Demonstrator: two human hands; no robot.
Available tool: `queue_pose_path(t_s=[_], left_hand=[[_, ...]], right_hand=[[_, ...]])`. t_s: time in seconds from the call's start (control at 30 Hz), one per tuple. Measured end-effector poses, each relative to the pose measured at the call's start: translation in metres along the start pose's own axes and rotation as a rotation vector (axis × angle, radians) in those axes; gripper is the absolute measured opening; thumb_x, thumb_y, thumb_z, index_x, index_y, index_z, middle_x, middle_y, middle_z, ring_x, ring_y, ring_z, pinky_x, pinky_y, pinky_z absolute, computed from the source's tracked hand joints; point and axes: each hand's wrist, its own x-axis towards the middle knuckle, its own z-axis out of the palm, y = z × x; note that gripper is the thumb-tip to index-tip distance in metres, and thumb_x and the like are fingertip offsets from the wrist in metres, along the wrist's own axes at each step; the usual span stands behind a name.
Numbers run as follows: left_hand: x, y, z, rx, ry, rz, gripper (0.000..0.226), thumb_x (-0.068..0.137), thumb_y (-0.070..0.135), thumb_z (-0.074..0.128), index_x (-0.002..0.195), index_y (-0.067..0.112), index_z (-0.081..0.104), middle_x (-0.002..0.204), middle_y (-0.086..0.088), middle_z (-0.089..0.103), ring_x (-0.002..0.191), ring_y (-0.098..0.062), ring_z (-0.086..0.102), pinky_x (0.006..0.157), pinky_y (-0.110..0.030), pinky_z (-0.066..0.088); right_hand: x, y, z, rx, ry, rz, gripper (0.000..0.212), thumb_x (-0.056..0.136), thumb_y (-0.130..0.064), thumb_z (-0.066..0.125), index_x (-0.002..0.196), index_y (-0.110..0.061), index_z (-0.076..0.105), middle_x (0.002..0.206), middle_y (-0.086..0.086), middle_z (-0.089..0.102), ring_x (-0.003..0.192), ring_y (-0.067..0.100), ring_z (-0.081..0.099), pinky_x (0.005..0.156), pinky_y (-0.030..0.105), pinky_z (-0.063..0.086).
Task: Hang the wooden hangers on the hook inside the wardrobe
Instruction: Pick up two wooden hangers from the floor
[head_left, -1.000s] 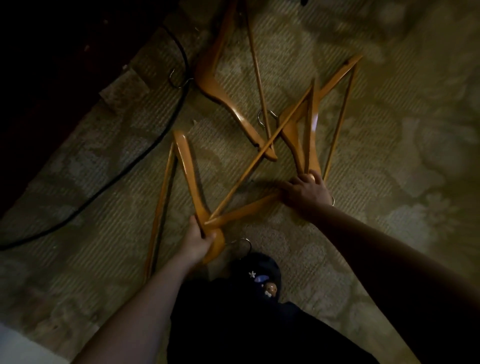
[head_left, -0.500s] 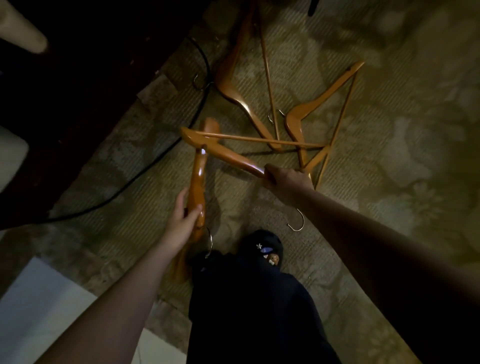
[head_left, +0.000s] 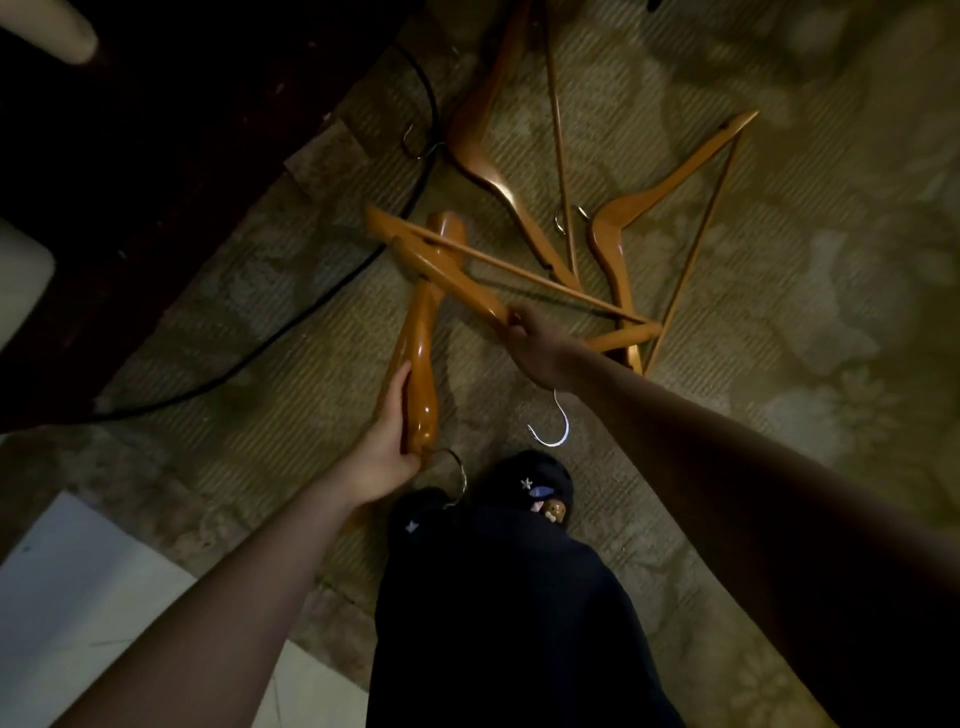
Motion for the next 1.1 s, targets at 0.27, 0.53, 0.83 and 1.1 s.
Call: queue_pose_path(t_s=[0.27, 0.53, 0.83, 1.1], left_hand=[[-0.001, 0.007, -0.013, -0.240, 0.421, -0.088, 0.095, 0.076, 0.007, 0.073, 0.149, 0.017, 0.014, 0.139, -0.006, 0.042, 0.127, -0.021, 0.041, 0.099, -0.029, 0.043], [-0.040, 0.022, -0.045, -0.579, 0.459, -0.104, 0.032, 0.071, 0.039, 0.068, 0.081, 0.010, 0.060, 0.054, 0.002, 0.065, 0.045, -0.003, 0.062, 0.060, -0.024, 0.050], [-0.141, 0.059, -0.048, -0.658, 0.431, -0.142, 0.019, 0.087, 0.020, 0.062, 0.071, 0.014, 0.054, 0.045, 0.001, 0.056, 0.034, -0.005, 0.051, 0.048, -0.025, 0.044], [-0.274, 0.090, -0.058, -0.562, 0.412, -0.182, 0.023, 0.087, 0.017, 0.063, 0.098, 0.001, 0.051, 0.058, -0.005, 0.054, 0.033, 0.001, 0.051, 0.044, -0.015, 0.045]], right_hand=[[-0.019, -0.023, 0.000, 0.301, -0.073, 0.026, 0.031, 0.096, -0.007, 0.039, 0.127, -0.007, 0.043, 0.086, 0.006, 0.054, 0.073, 0.014, 0.058, 0.067, 0.028, 0.050], [-0.061, -0.054, -0.031, 0.310, -0.054, 0.032, 0.039, 0.096, -0.002, 0.035, 0.132, -0.013, 0.041, 0.088, 0.002, 0.054, 0.087, 0.016, 0.056, 0.076, 0.029, 0.051], [-0.166, -0.091, -0.048, 0.285, -0.064, 0.099, 0.035, 0.099, -0.015, 0.032, 0.131, -0.026, 0.039, 0.100, 0.002, 0.054, 0.086, 0.015, 0.058, 0.070, 0.031, 0.052], [-0.281, -0.155, -0.073, 0.342, -0.033, -0.060, 0.030, 0.100, -0.007, 0.029, 0.118, -0.012, 0.052, 0.097, 0.015, 0.058, 0.075, 0.011, 0.061, 0.058, 0.012, 0.049]])
